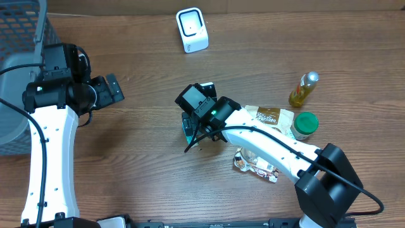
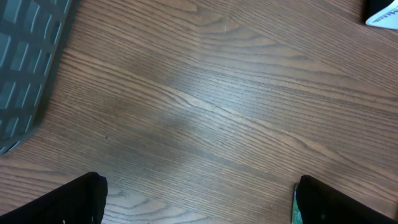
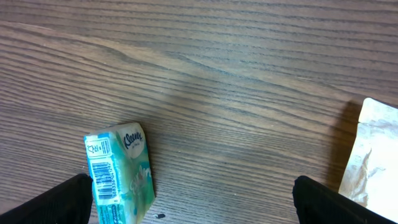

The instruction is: Scan the item barcode

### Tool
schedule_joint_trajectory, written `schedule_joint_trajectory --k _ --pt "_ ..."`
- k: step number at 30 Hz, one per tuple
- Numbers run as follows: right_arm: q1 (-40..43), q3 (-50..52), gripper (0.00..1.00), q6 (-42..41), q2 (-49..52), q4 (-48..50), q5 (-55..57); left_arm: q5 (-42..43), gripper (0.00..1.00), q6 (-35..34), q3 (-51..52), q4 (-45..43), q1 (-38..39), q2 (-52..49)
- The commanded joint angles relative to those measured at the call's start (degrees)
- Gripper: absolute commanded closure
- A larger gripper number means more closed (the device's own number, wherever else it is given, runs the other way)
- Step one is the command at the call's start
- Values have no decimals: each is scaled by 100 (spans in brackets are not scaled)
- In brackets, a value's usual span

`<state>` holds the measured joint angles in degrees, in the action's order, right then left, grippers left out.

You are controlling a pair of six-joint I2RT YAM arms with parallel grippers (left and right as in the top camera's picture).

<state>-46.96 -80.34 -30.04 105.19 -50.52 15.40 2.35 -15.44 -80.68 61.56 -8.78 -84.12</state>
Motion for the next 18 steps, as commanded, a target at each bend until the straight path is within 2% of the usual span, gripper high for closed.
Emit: schedule_joint_trajectory --k 1,18 --pt "17 11 0 -63 -7 50 -2 55 0 -39 -79 -4 -20 48" --pt "85 13 0 -63 -7 -42 -2 55 0 -39 -79 -7 -20 48"
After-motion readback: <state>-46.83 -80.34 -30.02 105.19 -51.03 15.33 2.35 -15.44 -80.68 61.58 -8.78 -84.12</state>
